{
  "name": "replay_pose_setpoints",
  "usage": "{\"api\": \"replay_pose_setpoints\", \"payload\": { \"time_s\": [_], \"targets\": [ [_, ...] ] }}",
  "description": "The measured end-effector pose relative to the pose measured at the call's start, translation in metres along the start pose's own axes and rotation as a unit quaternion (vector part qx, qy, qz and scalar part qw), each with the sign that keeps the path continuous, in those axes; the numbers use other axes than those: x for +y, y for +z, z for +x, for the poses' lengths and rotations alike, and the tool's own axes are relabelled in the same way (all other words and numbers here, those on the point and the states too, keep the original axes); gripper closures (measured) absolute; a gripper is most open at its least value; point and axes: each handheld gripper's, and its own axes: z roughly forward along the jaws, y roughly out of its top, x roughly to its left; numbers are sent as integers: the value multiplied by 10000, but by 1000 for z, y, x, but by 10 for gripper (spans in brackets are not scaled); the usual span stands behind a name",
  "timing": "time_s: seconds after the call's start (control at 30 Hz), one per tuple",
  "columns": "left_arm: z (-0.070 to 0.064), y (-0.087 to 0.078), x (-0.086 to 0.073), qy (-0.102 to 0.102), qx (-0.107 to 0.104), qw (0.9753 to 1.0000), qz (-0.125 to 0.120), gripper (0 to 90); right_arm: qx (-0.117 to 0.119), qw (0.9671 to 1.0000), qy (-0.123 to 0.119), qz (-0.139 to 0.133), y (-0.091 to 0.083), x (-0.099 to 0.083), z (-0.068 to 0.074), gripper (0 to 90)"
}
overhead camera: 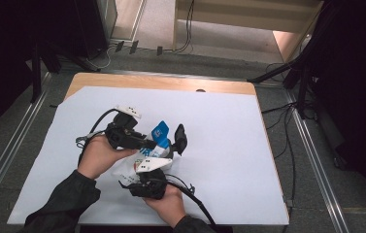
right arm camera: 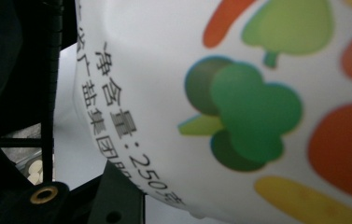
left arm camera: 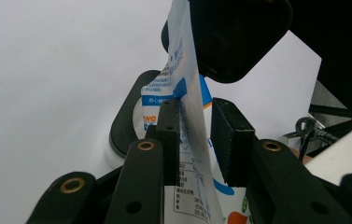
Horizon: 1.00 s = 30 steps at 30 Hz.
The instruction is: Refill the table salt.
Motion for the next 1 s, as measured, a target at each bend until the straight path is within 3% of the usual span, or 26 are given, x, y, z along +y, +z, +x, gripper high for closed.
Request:
{"api": "replay_pose_setpoints", "payload": {
  "time_s": [0.1,0.3,0.63,0.9,1.0],
  "targets": [
    [3,2,0,-65,-50,9999,-63,759,-11,10000,-6,1,0,0,0,653],
    [3,-2,-2,78,-22,9999,-65,899,11,10000,28,11,1,-1,-1,652],
    [3,-31,-11,-10,-30,9994,-350,900,27,9999,79,-61,2,1,3,649],
    [-4,-55,-17,77,-26,9987,-495,900,-7,9999,126,-94,3,5,5,648],
    [-5,-65,-20,125,-29,9985,-527,900,-91,9995,285,-44,4,6,2,654]
  ]
}}
